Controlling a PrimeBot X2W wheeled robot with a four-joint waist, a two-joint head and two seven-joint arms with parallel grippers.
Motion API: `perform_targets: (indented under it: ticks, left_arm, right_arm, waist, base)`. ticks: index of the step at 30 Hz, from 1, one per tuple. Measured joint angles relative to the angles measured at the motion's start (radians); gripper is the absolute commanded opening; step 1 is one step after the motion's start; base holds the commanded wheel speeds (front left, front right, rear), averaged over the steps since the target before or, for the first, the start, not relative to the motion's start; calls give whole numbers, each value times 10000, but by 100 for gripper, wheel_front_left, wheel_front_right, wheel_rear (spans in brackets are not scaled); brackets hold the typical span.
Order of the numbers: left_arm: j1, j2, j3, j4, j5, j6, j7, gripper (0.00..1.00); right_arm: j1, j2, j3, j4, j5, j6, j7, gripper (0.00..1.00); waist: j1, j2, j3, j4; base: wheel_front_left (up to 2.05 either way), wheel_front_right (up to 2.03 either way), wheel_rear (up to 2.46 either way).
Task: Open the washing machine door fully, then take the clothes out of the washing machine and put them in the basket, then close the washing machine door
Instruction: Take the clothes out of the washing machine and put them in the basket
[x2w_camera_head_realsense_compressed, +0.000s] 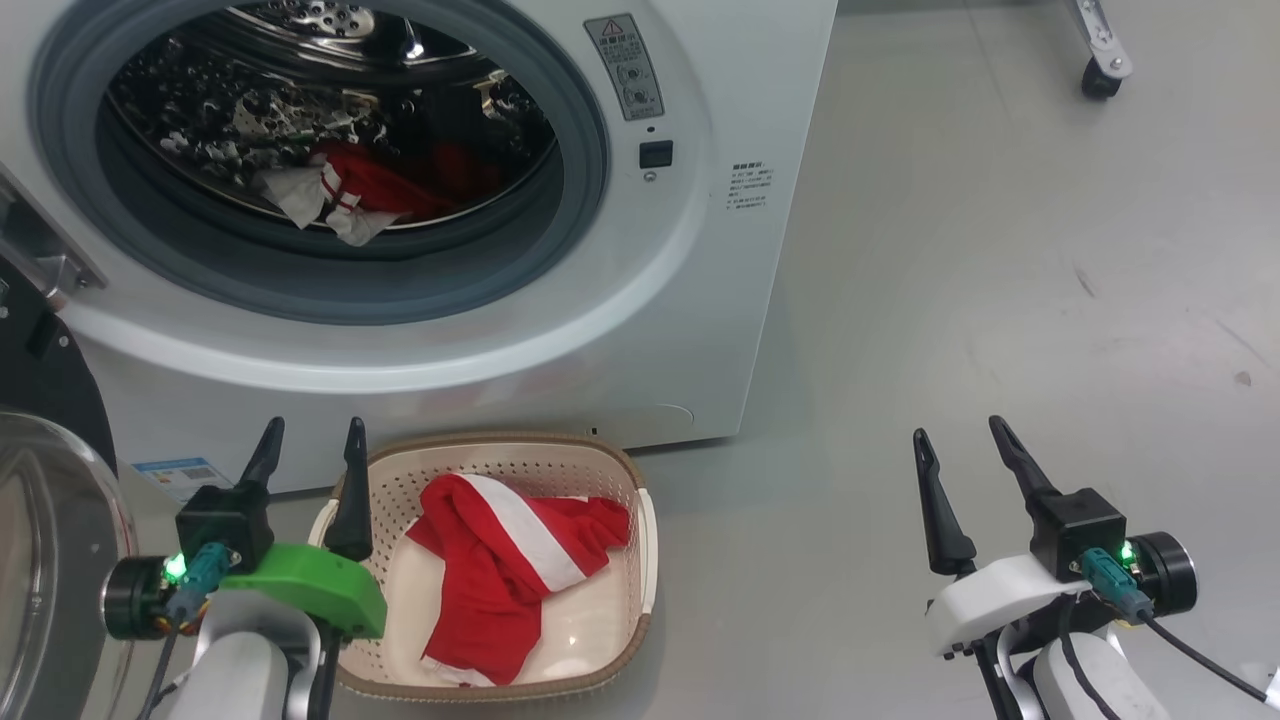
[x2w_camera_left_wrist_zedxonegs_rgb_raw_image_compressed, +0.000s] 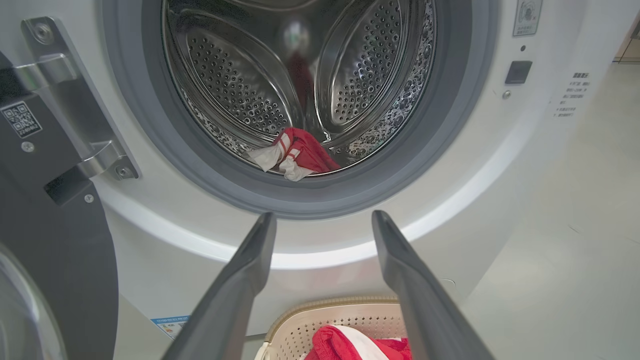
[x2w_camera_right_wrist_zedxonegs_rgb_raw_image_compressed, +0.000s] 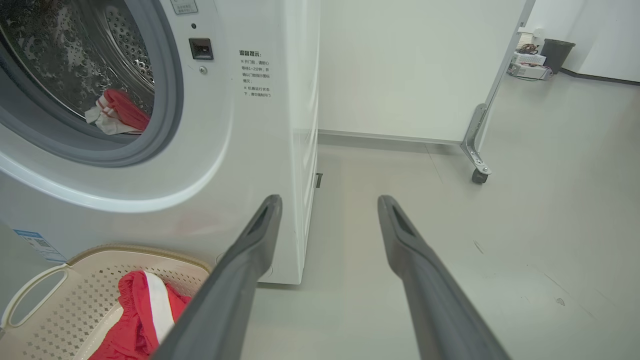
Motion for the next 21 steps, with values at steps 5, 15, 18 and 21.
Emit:
perform_targets:
  ticks: [5,15,18,21]
  left_arm:
    - [682,23,-163,-374,52,84,0,100]
    - [1786,40,-140,-1321,52,512,148,100]
    - [2045,84,-128,-1674,119,608,232,100]
    - [2230,117,-111,-1975,119,652,326,100]
  right_arm:
    - [385,-35,-6,-6,25,-4,2,100]
    - [833,-42,54,-182,46,-77,67,100]
    - [975,-59,54,-286,48,-81,111,100]
    - [1060,-86,50,-366,48,-81,157,100]
  waist:
    - [0,0,-536,46]
    - [0,0,-1285,112]
    - [0,0,-1385,109]
    - [0,0,-1414,98]
  base:
    - [0,0,0]
    - [0,0,0]
    - [0,0,0]
    - [0,0,0]
